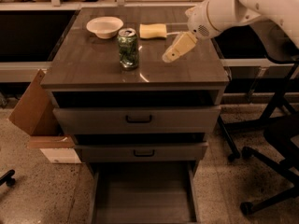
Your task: Place green can into bottom drawer
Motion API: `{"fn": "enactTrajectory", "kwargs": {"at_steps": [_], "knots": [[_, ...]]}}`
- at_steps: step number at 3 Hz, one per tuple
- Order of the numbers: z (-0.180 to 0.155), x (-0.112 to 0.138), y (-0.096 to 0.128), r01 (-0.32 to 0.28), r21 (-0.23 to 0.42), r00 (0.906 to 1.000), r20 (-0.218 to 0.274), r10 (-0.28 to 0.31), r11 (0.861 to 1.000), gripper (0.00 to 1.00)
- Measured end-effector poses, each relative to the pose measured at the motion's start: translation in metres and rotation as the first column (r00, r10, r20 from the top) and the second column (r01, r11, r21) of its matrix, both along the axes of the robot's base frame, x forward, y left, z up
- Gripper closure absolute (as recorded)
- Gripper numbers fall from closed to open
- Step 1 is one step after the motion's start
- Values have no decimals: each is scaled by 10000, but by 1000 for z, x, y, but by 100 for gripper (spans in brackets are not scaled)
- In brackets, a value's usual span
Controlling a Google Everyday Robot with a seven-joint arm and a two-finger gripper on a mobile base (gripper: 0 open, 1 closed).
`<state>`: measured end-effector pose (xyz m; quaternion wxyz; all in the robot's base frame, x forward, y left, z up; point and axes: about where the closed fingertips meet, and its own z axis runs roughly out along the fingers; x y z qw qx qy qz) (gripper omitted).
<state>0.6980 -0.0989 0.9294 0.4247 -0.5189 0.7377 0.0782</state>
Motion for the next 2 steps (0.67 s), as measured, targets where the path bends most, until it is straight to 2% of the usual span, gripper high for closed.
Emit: {"fn": "enactTrajectory", "kwargs": {"at_steps": [1, 2], "knots": [[2, 23, 21, -308, 681, 9992, 278, 290, 9972, 0], [2, 31, 41, -535, 1470, 9983, 299, 496, 9877, 0]]}}
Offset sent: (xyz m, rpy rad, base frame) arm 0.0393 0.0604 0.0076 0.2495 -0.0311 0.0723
